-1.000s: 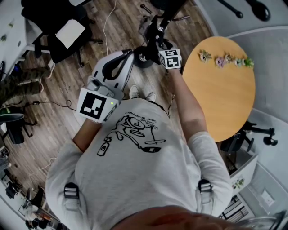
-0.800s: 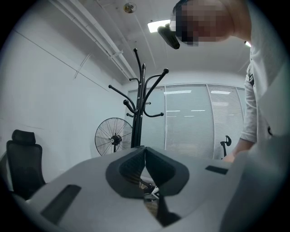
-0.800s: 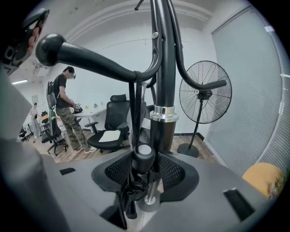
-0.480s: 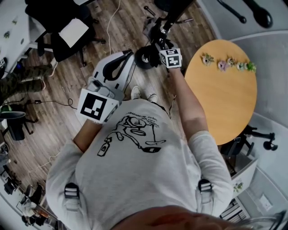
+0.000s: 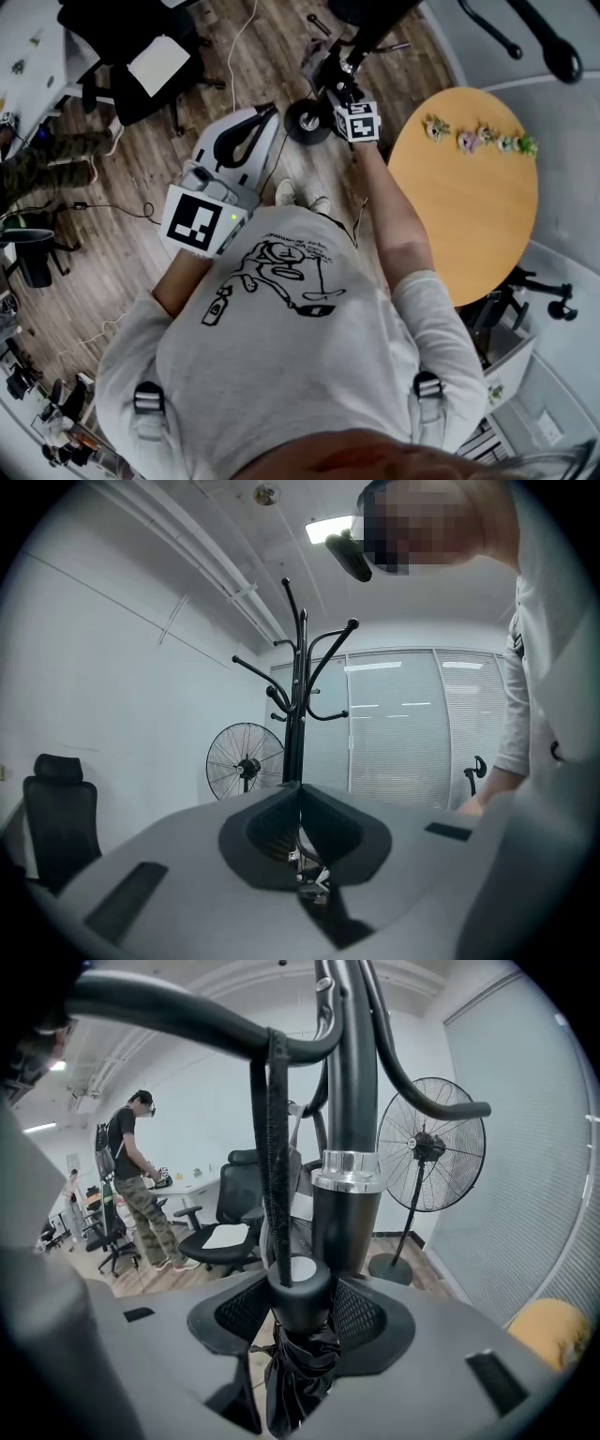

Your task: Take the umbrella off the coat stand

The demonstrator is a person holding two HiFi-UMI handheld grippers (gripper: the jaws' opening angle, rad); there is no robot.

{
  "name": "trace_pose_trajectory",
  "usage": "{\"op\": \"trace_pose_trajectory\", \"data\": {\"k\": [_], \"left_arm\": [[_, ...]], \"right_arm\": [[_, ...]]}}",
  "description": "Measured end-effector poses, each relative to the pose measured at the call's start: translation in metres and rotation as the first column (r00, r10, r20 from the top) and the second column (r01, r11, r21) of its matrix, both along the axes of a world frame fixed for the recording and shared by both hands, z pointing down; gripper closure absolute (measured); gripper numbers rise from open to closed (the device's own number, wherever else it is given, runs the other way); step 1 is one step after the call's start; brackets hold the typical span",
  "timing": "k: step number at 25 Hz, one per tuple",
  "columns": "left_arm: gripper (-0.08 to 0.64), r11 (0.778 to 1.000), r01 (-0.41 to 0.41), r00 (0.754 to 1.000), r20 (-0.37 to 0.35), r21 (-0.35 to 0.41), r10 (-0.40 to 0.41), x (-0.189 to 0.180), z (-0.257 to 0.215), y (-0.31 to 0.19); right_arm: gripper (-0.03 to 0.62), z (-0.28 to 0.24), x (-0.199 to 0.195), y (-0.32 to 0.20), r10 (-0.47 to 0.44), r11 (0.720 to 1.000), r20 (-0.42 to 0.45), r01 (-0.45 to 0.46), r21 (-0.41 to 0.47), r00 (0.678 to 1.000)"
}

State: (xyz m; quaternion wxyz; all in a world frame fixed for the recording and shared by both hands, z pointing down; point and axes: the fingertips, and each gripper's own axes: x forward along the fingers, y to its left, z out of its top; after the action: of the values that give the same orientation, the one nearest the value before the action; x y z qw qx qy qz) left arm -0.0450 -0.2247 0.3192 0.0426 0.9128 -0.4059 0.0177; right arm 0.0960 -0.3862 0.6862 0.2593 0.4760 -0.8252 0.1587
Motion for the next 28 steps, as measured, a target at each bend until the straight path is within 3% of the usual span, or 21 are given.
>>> {"op": "trace_pose_trajectory", "data": {"k": [28], "left_arm": [[0.551, 0.999, -0.030, 0.999, -0.020, 0.014, 0.030, 0.001, -0.003, 0.013]], "right_arm": [[0.379, -0.059, -0.003, 0.035, -0.010, 0.997, 0.023, 0.008, 0.071, 1.000]]}}
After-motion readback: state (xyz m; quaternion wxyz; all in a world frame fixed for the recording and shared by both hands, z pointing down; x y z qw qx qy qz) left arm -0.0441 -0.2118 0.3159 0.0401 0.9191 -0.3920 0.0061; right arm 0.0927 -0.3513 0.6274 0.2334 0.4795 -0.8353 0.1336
